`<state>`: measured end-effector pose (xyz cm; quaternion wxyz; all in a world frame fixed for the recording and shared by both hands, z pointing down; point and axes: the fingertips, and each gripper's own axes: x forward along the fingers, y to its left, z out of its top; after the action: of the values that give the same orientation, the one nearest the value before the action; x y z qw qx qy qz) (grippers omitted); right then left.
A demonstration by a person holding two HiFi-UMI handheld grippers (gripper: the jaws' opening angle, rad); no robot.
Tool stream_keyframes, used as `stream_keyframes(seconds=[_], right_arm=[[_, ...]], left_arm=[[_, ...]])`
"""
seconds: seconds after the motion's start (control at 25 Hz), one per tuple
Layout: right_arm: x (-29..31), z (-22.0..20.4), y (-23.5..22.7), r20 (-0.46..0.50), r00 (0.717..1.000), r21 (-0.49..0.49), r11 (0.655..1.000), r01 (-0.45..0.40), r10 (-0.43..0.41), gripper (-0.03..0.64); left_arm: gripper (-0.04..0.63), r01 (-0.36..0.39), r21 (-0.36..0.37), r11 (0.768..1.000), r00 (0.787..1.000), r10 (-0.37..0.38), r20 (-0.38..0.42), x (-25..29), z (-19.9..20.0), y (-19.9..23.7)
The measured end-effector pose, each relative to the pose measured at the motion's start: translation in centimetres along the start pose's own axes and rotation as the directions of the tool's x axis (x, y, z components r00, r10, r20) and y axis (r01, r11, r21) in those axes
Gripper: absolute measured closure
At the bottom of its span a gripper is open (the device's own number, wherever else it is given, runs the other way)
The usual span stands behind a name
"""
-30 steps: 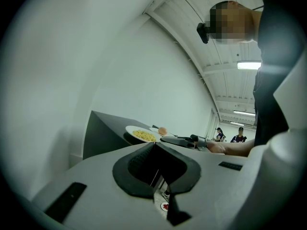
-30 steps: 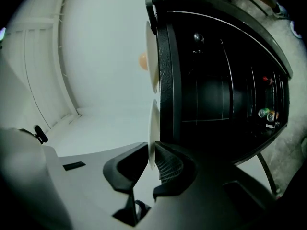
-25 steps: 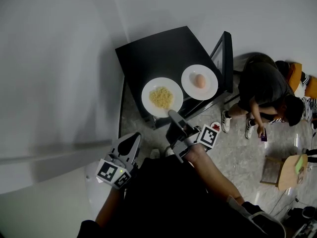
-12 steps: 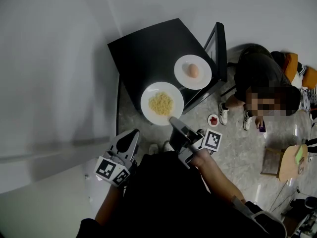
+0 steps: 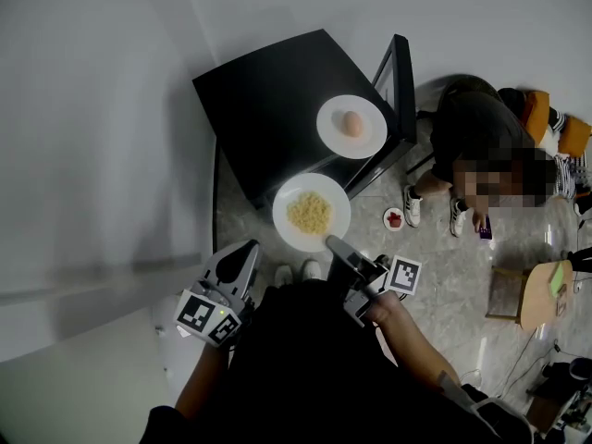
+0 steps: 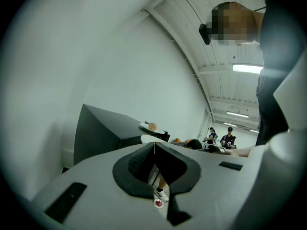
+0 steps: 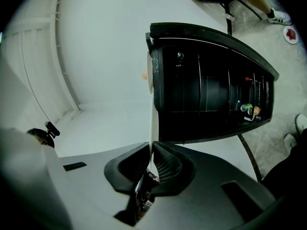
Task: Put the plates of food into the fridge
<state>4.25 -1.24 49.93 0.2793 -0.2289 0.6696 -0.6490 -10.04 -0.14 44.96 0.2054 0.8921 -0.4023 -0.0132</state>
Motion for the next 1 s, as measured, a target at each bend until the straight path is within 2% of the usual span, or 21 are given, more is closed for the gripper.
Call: stream_keyframes(seconds=[0.44, 1.0], right_arm=[[-0.9, 0.1, -5.3, -0.021, 0.997, -0.011, 0.997, 0.076, -0.076, 0.578], [1.1, 1.8, -11.8, -0.005, 0.988, -0.017, 0.988, 0.154, -0.154, 0.58]], left_arm=[[0.571, -0.009, -0.009, 1.0, 1.0, 0.009, -0.015, 0.1, -0.5, 0.3], [0.571, -0.01, 0.0, 1.0, 1.0, 0.01, -0.014, 0.3, 0.4, 0.9]])
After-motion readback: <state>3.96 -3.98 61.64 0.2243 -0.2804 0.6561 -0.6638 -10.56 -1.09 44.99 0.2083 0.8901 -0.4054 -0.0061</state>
